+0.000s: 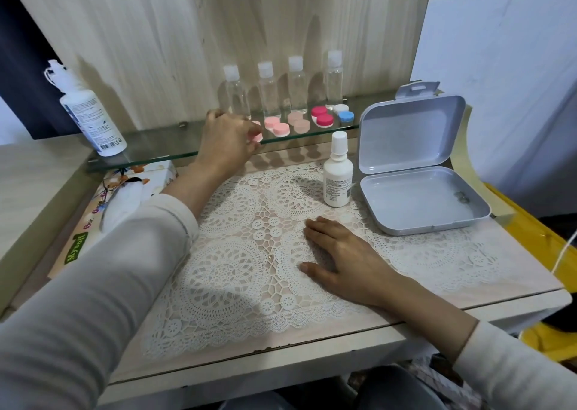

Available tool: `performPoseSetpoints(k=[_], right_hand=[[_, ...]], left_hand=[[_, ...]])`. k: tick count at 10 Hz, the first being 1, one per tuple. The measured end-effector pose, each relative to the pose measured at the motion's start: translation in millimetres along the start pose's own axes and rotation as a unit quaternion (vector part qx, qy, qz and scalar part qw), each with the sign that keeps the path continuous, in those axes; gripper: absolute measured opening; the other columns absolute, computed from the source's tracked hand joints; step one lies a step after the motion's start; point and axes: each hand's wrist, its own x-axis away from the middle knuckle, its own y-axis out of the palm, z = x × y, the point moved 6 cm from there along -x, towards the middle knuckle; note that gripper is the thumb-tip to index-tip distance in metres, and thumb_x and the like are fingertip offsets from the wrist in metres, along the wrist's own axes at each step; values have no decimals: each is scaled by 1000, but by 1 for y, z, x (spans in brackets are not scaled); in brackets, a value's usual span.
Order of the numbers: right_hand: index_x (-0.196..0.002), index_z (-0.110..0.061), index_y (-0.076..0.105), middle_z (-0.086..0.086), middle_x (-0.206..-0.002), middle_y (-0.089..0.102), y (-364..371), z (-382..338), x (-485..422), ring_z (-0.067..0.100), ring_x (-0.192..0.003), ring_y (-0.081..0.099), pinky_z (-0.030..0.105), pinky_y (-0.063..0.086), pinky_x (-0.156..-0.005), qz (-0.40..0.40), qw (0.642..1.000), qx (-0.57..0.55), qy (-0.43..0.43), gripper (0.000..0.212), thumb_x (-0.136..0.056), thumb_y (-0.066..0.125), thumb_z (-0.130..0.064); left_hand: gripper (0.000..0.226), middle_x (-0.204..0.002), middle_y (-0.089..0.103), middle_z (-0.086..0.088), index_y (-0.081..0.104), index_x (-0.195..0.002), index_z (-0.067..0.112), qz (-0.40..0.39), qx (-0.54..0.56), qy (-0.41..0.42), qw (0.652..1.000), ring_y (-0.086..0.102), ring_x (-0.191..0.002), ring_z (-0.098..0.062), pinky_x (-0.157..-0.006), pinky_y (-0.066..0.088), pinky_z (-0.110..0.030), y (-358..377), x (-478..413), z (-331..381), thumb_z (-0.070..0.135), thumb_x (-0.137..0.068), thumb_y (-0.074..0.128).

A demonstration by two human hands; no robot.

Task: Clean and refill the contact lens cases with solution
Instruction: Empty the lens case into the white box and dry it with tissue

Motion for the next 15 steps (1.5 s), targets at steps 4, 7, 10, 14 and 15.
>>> performPoseSetpoints(k=[4,7,10,14,15], right_hand=[[-143,-17,32,-6,-153,23,-1,1,0,8,-141,13,22,12,-112,10,1000,-11,-2,66,-89,50,-50],[-117,-11,62,6,-114,65,-22,-1,2,22,-103,59,28,46,-87,75,992,-94,47,37,-84,65,-29],[-123,-26,59,-1,-125,59,-18,-19,-8,15,-115,50,22,36,-91,35,995,-86,42,45,-80,70,-32],[-102,-23,71,-7,-101,68,-8,-31,-10,16,-93,50,22,31,-74,41,997,-63,-13,32,-72,76,-33],[-97,-21,72,-5,-98,69,-9,-33,-8,15,-91,50,24,35,-74,41,997,-72,-4,31,-69,79,-33]], left_hand=[[23,-91,71,-16,69,-97,-2,120,83,59,987,68,-82,-24,-90,45,-39,-30,36,7,8,-76,71],[36,-99,65,5,63,-106,14,-17,382,-143,913,64,-81,6,-70,51,-9,-27,143,20,5,-72,72],[29,-98,70,1,71,-94,4,-108,457,-112,876,66,-93,-5,-82,50,-16,-10,192,33,-6,-68,74],[24,-93,69,8,73,-89,8,-117,413,-92,898,65,-88,-1,-80,48,-11,-12,195,35,2,-67,79],[22,-93,70,6,74,-88,8,-113,407,-96,901,66,-86,0,-80,49,-11,-13,193,35,-1,-68,77]])
